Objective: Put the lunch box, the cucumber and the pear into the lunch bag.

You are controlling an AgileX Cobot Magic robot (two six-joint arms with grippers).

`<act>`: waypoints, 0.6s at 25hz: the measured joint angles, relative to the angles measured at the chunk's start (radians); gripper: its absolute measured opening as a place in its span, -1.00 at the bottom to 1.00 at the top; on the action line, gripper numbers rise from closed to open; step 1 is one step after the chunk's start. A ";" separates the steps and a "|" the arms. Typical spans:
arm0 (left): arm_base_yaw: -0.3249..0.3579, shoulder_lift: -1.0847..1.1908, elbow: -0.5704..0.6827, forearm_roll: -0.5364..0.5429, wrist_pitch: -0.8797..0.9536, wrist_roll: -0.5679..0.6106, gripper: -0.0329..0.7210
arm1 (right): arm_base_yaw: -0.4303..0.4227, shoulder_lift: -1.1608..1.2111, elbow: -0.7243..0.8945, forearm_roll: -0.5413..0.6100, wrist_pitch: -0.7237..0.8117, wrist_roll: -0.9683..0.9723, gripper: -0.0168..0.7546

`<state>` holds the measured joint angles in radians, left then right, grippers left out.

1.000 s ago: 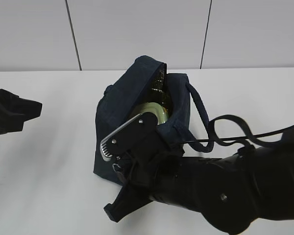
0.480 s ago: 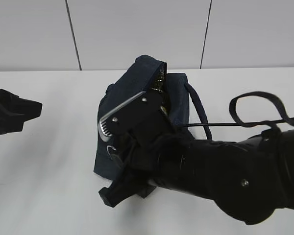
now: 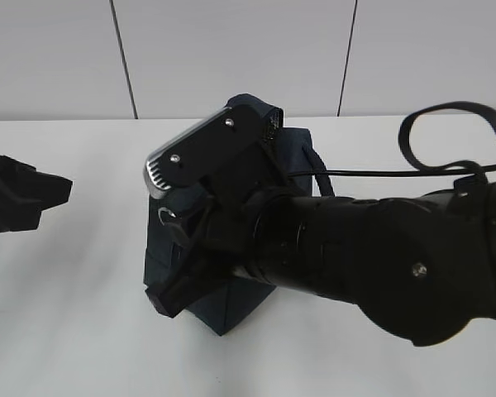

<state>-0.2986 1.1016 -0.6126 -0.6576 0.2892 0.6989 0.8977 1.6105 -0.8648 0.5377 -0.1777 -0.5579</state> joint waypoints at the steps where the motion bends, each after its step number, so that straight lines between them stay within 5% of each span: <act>1: 0.000 0.009 0.000 0.000 0.001 0.020 -0.10 | 0.000 0.000 0.000 0.000 0.002 -0.002 -0.96; 4: 0.000 0.049 0.000 -0.080 0.015 0.147 -0.16 | 0.000 0.000 0.000 0.000 0.008 -0.021 -0.96; 9: 0.003 0.134 0.000 -0.497 0.225 0.731 -0.18 | 0.000 0.000 0.000 0.006 0.008 -0.053 -0.96; 15: 0.078 0.252 0.000 -0.675 0.374 0.980 -0.18 | 0.000 0.000 0.000 0.018 0.008 -0.059 -0.96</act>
<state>-0.2207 1.3538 -0.6126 -1.3324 0.6634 1.6790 0.8977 1.6101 -0.8648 0.5558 -0.1695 -0.6174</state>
